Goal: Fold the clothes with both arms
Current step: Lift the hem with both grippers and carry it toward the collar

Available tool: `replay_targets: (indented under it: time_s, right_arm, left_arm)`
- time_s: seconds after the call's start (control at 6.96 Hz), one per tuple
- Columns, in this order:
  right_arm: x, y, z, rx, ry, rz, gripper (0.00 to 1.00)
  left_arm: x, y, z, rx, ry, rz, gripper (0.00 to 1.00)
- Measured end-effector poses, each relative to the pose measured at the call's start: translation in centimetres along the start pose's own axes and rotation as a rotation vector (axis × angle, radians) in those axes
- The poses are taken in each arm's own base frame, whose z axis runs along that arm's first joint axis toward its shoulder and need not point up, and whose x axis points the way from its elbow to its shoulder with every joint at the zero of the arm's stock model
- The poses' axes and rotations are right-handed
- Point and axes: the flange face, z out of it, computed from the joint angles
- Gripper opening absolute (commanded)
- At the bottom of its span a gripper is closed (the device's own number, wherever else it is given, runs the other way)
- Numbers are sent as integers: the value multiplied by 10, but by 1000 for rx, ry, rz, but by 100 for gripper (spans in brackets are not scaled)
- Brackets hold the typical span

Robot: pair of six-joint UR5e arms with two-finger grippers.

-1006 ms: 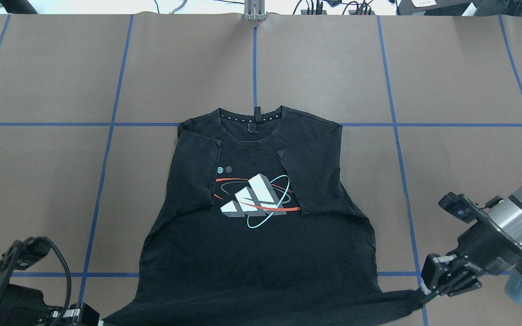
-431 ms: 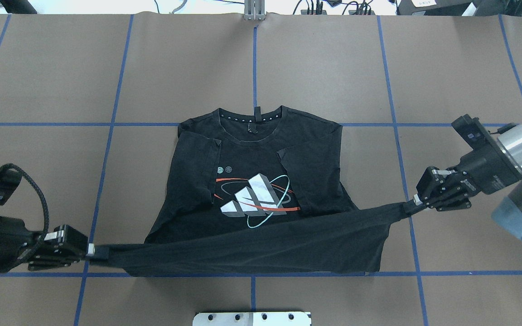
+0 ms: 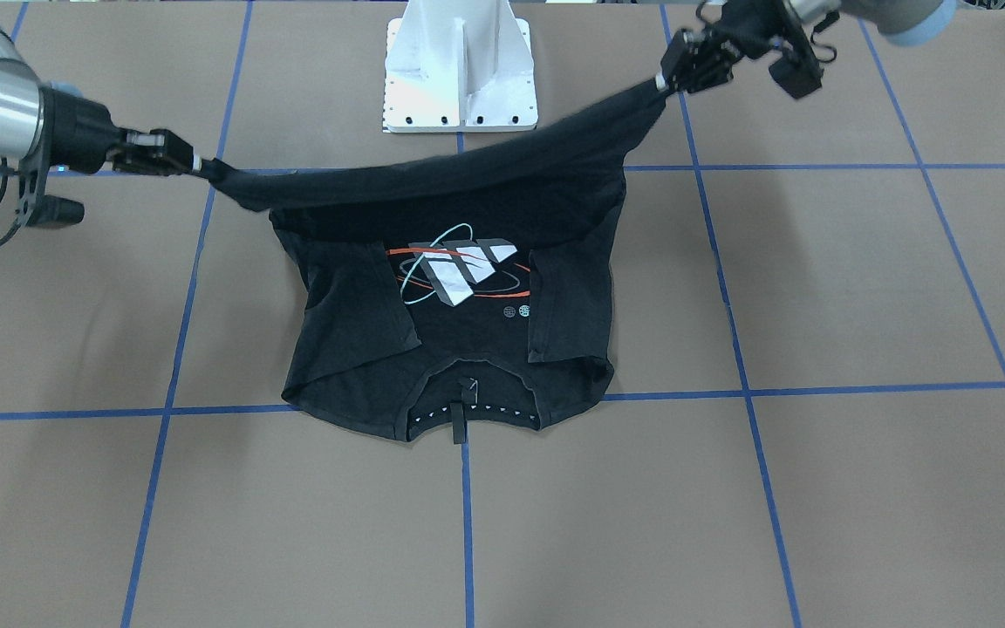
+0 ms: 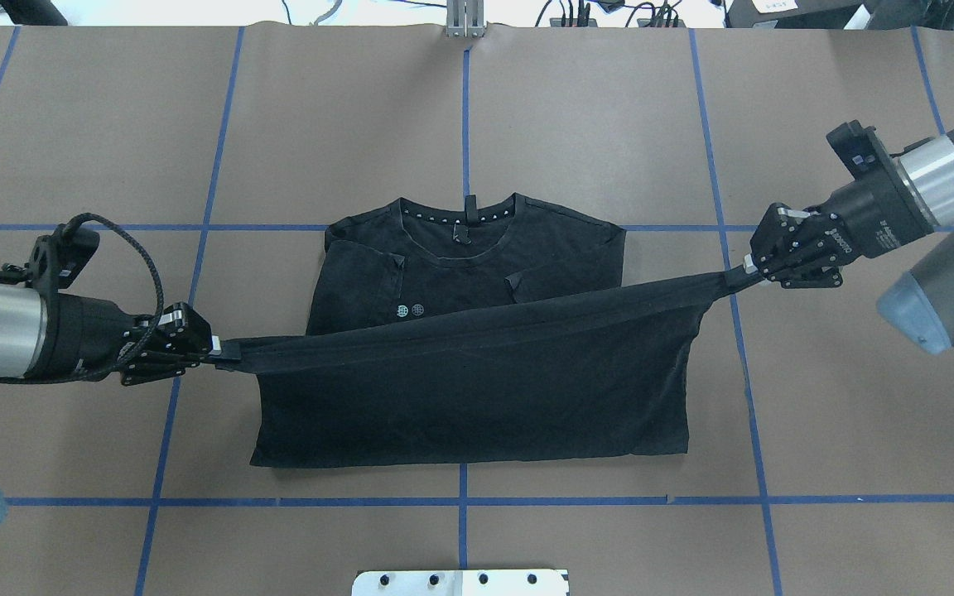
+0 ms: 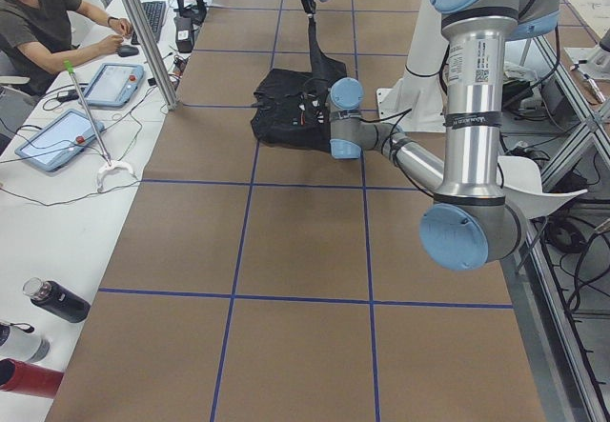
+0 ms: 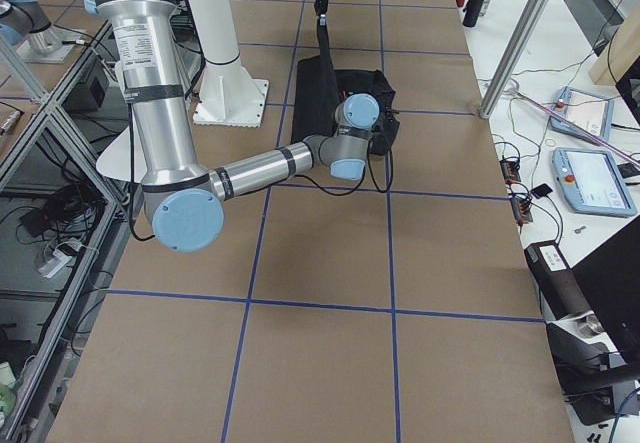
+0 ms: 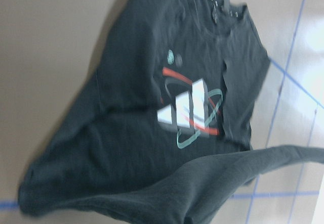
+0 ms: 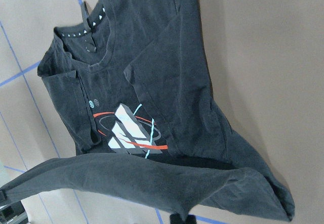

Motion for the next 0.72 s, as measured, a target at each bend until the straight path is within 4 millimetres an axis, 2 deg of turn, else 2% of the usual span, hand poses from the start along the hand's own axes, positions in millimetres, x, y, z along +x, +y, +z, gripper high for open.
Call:
replay_targets:
  time_s: [0.29, 0.72]
  right_arm:
    - [-3, -28, -3, 68, -6, 20, 0]
    - [-9, -61, 7, 120, -2, 44, 0]
  left_arm:
    - [-6, -28, 19, 55, -17, 11, 0]
    - [20, -68, 35, 126, 13, 21, 0]
